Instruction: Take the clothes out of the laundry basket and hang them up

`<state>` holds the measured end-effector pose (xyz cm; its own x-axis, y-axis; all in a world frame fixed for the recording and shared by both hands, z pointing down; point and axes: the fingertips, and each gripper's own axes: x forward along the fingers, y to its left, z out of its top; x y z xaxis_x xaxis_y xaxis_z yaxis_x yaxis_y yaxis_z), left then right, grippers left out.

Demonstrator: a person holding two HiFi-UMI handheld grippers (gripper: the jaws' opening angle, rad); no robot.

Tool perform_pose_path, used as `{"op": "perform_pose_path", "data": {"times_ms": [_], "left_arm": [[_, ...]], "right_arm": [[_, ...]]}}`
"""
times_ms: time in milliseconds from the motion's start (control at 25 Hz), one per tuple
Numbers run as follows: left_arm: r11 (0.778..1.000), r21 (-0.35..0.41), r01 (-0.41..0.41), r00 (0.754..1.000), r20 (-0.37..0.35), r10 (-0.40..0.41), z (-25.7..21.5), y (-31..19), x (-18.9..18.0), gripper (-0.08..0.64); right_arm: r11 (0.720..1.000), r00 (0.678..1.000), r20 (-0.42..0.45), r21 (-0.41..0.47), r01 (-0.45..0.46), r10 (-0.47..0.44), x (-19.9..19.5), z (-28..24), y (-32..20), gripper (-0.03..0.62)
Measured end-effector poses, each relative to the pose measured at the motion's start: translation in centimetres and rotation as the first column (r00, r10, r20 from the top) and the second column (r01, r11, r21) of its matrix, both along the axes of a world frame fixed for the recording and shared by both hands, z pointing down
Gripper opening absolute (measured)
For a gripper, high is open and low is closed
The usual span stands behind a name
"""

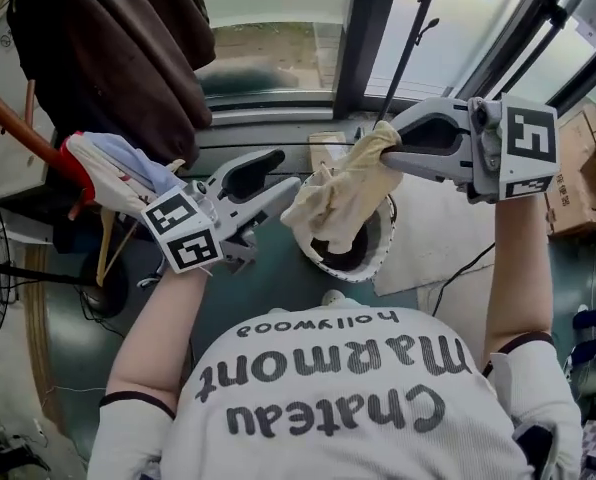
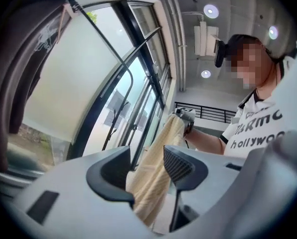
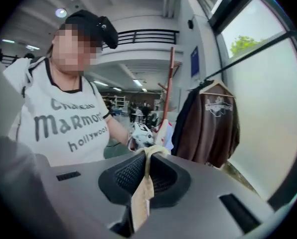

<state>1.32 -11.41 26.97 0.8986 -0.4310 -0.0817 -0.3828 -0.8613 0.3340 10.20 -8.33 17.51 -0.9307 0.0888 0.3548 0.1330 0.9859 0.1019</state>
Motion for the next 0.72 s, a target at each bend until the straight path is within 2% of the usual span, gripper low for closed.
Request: {"op": "perform_pose_path", "data": {"times_ms": [120, 200, 280, 320, 400, 480, 520, 560, 600, 720], "left_arm": [[0.999, -0.036, -0.013, 0.999, 0.029, 0.014, 2.0, 0.0, -2.4, 0.202], [0.999, -0.024, -0.044, 0.996, 0.082, 0.046, 2.8, -0.3, -2.1, 0.202], [0.992, -0.002, -0.127, 0.983, 0.129, 0.127, 2.7, 0.0, 0.1, 0.204], [0.982, 0.004, -0.189, 0.972, 0.145, 0.186, 2.6, 0.6, 1.6, 0.22], [0.947, 0.006, -0.321, 0.935, 0.161, 0.316, 2.7, 2.6, 4.9, 0.271], [0.915, 0.013, -0.404, 0.903, 0.162, 0.397, 2.9, 4.5, 7.1, 0.279], [0.907, 0.02, -0.422, 0.897, 0.157, 0.414, 2.9, 5.1, 7.5, 0.229], [0.905, 0.025, -0.425, 0.897, 0.148, 0.417, 2.8, 5.5, 7.4, 0.065], [0.91, 0.026, -0.414, 0.903, 0.138, 0.407, 2.6, 5.6, 6.8, 0.015], [0.945, 0.037, -0.326, 0.941, 0.11, 0.321, 1.6, 5.2, 3.1, 0.014]], "right_arm": [[0.985, 0.985, -0.002, -0.008, 0.175, -0.175, -0.6, -1.6, 3.4, 0.037], [0.974, 0.975, 0.003, -0.049, 0.221, -0.221, -0.8, -2.2, 5.0, 0.037], [0.967, 0.97, 0.011, -0.072, 0.244, -0.243, -1.3, -2.9, 5.9, 0.037], [0.965, 0.968, 0.013, -0.073, 0.252, -0.251, -1.7, -3.2, 6.3, 0.037], [0.964, 0.966, 0.006, -0.074, 0.257, -0.257, -2.5, -3.2, 6.8, 0.037], [0.964, 0.966, -0.014, -0.077, 0.255, -0.257, -3.1, -2.8, 7.4, 0.037], [0.967, 0.969, -0.028, -0.075, 0.245, -0.247, -3.2, -2.6, 7.7, 0.037], [0.971, 0.972, -0.04, -0.07, 0.227, -0.23, -3.3, -2.5, 7.9, 0.037], [0.976, 0.977, -0.046, -0.065, 0.206, -0.209, -3.1, -2.5, 7.9, 0.037], [0.988, 0.988, -0.016, -0.036, 0.152, -0.152, -2.5, -3.2, 7.8, 0.037]]}}
